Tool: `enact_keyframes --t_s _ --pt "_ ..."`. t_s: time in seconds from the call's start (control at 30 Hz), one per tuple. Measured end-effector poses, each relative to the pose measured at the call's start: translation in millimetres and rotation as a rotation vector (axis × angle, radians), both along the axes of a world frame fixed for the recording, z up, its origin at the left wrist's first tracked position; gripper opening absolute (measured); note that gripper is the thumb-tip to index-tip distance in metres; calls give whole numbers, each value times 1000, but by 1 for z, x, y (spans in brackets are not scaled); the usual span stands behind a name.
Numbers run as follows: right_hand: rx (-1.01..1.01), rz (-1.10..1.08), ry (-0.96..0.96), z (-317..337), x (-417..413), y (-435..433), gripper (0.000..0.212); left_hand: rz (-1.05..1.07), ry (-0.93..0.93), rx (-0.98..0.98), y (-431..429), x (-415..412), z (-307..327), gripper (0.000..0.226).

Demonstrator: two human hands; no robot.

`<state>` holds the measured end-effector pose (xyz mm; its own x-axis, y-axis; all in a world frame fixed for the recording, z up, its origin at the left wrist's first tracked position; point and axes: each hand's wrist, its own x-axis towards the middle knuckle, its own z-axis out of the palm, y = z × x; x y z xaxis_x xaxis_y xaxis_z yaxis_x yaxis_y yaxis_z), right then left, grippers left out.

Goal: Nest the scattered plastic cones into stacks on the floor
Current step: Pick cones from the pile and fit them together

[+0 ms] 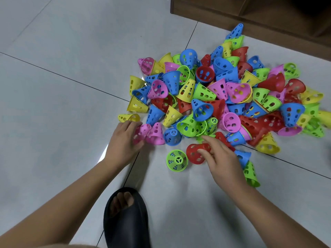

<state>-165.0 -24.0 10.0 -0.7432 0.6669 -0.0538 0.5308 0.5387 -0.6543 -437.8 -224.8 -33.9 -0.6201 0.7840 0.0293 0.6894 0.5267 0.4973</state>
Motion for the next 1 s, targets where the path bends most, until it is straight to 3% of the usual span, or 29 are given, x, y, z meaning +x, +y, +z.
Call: enact_keyframes --t_s 0.17,0.33,0.43,0.53,0.7,0.87,1.0 --pt "-28 -90 103 40 3 -9 41 81 -160 150 -4 21 33 48" --pt "20 6 182 51 2 -34 36 191 -337 300 3 50 67 51" --pt "69 79 170 38 0 -45 36 156 -379 359 9 68 79 52" --pt "-26 79 122 28 -5 -50 41 91 -439 410 12 84 84 51" --pt "-171 80 63 16 -4 -45 48 -43 -486 307 13 101 68 49" --pt "148 -14 0 4 8 -17 38 -221 -391 134 14 108 35 46" --pt "184 -130 -119 -2 18 8 32 -316 -337 113 11 100 21 50"
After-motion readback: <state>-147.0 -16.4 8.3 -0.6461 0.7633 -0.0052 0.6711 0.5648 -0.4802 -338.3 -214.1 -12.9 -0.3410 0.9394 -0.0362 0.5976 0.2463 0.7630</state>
